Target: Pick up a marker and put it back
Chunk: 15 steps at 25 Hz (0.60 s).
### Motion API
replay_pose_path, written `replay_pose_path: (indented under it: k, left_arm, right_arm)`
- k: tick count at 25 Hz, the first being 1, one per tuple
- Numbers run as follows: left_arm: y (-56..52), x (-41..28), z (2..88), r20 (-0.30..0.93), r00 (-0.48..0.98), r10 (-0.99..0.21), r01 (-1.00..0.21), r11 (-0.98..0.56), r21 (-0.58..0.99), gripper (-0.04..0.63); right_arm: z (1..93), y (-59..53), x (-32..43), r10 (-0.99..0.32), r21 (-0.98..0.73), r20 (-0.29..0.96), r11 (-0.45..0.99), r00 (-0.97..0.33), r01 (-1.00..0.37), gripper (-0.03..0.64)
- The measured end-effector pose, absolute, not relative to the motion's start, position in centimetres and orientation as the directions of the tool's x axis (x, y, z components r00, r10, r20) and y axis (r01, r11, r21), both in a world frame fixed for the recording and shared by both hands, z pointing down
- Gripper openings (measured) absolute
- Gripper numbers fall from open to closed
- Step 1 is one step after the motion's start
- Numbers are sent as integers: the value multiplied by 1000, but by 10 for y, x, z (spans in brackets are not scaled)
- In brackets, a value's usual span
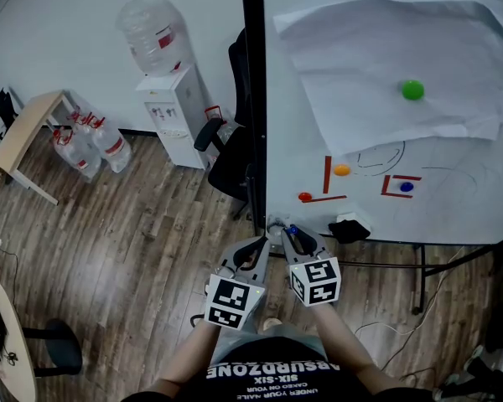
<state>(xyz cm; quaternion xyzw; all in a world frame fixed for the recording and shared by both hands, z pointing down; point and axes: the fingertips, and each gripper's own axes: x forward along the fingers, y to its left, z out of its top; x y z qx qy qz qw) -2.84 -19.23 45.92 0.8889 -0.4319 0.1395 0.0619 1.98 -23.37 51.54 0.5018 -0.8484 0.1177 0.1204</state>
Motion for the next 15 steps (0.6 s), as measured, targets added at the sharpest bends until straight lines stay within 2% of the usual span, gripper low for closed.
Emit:
replay_pose_path:
  k: [15]
  left_arm:
    - [-182, -27, 457, 286, 557, -780, -812, -583, -8, 6]
  right_arm:
    - [473, -227, 28, -834, -76, 228, 498, -501, -864, 69]
